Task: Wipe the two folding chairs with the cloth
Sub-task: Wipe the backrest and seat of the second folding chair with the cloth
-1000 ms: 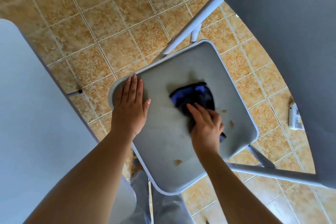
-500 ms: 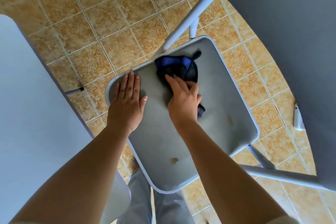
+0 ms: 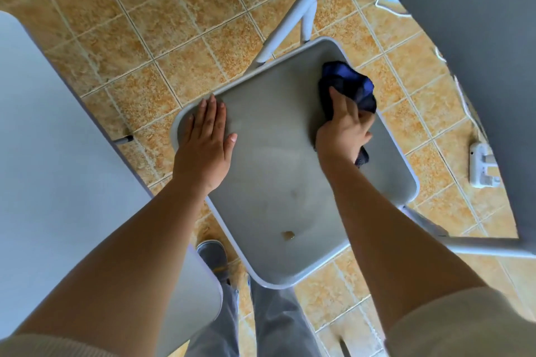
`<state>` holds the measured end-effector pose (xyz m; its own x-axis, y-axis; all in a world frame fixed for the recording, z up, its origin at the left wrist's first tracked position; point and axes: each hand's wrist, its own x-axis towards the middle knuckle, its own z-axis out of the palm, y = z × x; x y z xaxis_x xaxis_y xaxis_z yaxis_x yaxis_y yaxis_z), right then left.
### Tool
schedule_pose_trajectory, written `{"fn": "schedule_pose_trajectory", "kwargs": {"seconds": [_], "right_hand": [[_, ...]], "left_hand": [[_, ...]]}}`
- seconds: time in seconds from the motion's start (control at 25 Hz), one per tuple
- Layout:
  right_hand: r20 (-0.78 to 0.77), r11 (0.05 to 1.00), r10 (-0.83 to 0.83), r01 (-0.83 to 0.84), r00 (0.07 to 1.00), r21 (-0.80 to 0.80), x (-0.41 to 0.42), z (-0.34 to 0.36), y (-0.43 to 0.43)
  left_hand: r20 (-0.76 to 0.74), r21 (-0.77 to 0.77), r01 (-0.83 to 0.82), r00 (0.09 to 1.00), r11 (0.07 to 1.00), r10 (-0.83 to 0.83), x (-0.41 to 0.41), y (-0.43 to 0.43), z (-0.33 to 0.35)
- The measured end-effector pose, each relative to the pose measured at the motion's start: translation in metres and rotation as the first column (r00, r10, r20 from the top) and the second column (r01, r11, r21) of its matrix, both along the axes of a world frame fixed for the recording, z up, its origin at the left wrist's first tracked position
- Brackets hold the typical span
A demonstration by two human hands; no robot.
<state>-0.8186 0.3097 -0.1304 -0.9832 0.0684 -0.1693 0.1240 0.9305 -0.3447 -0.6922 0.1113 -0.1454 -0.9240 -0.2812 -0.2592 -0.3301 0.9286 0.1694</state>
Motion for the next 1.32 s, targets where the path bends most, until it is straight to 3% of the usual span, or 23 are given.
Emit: {"fn": "schedule_pose_trajectory", "kwargs": {"seconds": [0.2,0.32,0.4,0.48,0.56,0.64,0.72,0.92,1.04,1.12,1.24,1.32], "right_hand": [[-0.058,0.938,0.346,-0.347,0.936,0.007,0.139,0.002,-0.038],[-0.088,0.848,0.530,-0.524,0.844,0.086,0.215,0.005,-0.003],[-0.112,0.821,0.567,-0.549,0.816,0.155,0.231,0.004,0.033],[-0.096,0.876,0.467,-0.445,0.879,0.186,0.222,0.003,0.063],[-0.044,0.969,0.202,-0.193,0.978,0.152,0.201,0.006,0.075],[-0.002,0.994,-0.089,0.089,0.996,0.068,0.178,0.005,0.064],[-0.020,0.982,-0.186,0.186,0.982,0.020,0.175,0.006,0.034],[-0.084,0.962,0.271,-0.266,0.959,0.057,0.270,0.006,-0.002],[-0.105,0.937,0.344,-0.334,0.933,0.104,0.292,0.006,0.042],[-0.104,0.947,0.297,-0.279,0.949,0.157,0.275,0.005,0.071],[-0.052,0.987,-0.107,0.112,0.993,0.119,0.209,0.004,0.089],[-0.007,0.919,-0.391,0.391,0.920,0.058,0.151,0.003,0.084]], "left_hand": [[-0.089,0.074,0.023,0.996,0.997,-0.017,0.013,-0.005,0.012],[-0.041,0.128,0.062,0.998,0.990,-0.057,0.030,0.008,0.019],[-0.022,0.129,0.104,0.995,0.986,-0.102,0.041,0.022,0.020],[-0.013,0.118,0.130,0.992,0.985,-0.129,0.051,0.034,0.019],[0.013,0.110,0.126,0.992,0.986,-0.128,0.057,0.038,0.017],[0.016,0.102,0.129,0.991,0.986,-0.131,0.059,0.039,0.015],[0.003,0.106,0.142,0.990,0.984,-0.143,0.060,0.038,0.013],[-0.004,0.106,0.145,0.989,0.984,-0.145,0.060,0.036,0.012],[0.008,0.055,0.166,0.986,0.985,-0.167,0.060,0.040,0.014],[-0.008,0.022,0.172,0.985,0.985,-0.172,0.060,0.042,0.015],[-0.008,-0.002,0.218,0.976,0.976,-0.218,0.059,0.049,0.013],[-0.004,-0.002,0.229,0.973,0.973,-0.229,0.055,0.055,0.010]]}}
